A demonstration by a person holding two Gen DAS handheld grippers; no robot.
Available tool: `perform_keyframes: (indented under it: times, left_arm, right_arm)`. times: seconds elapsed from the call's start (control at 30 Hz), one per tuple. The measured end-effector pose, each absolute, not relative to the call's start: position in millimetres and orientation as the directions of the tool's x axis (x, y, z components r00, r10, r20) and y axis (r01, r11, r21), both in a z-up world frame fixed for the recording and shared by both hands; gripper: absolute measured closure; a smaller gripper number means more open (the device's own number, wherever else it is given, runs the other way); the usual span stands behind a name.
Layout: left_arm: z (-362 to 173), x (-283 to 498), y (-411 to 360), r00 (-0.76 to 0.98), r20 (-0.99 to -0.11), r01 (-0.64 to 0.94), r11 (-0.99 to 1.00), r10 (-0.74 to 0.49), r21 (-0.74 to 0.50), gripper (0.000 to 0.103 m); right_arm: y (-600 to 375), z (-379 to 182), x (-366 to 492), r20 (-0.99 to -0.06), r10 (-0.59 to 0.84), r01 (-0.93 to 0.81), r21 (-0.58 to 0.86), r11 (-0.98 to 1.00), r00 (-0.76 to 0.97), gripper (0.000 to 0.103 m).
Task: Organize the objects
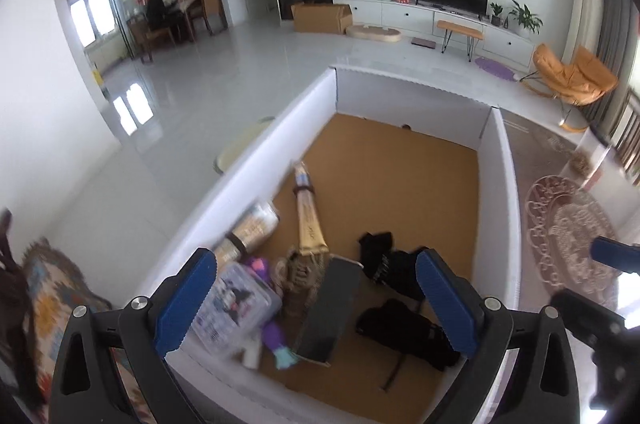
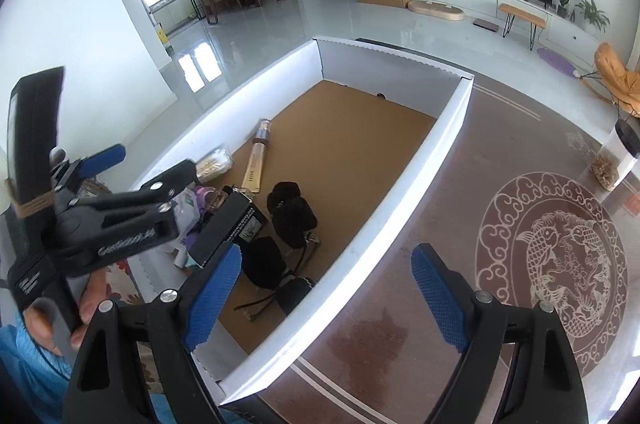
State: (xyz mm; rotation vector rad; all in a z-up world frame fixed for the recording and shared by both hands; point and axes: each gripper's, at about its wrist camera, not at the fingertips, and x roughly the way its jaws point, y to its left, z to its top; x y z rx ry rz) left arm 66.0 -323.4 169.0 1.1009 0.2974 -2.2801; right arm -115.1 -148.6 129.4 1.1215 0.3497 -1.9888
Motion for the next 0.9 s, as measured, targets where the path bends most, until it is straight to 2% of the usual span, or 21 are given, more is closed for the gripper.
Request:
perform_keyframes:
  times: [0.1,0.33,0.57,0.77,0.9]
  left_arm:
    - [171,72,-328,-0.485,-0.793,0.604,-0.797,-0.37,0.002,0.002]
    - [184,92,-336,-0.477,-0.788,0.644,-0.765,-0.389,-0.012,0.002]
    - [189,99,-336,-0.462,-0.77,0.66,-0.751,-0.44,0.033,0.002]
    - [191,105,-334,-0.514,-0.746,0.637,-0.771,-0.424,-0.001,0.002]
    - [194,107,-330,-0.51,-0.717,0.653,-0.756,-0.476,0.037,0.002]
  right_arm:
    - [-154,135,-117,-0.822,-0.496,0.764,0.122,-0.634,-0.28,0.015]
    - [-179,151,-111,-0.838,-0.47,0.804,0.065,-0.591,-0.278,0.015]
    - [-192,154,-103,-0.839,-0.472,0.817,0.057,-0.573,-0.272,0.015]
    - [-194,150,-99,-0.842,-0.465,0.818,0.051,-0.573,-0.274,0.015]
    - [-193,149,-99,-0.836,-0.477,0.816,0.064,-0.575,-0.271,0.015]
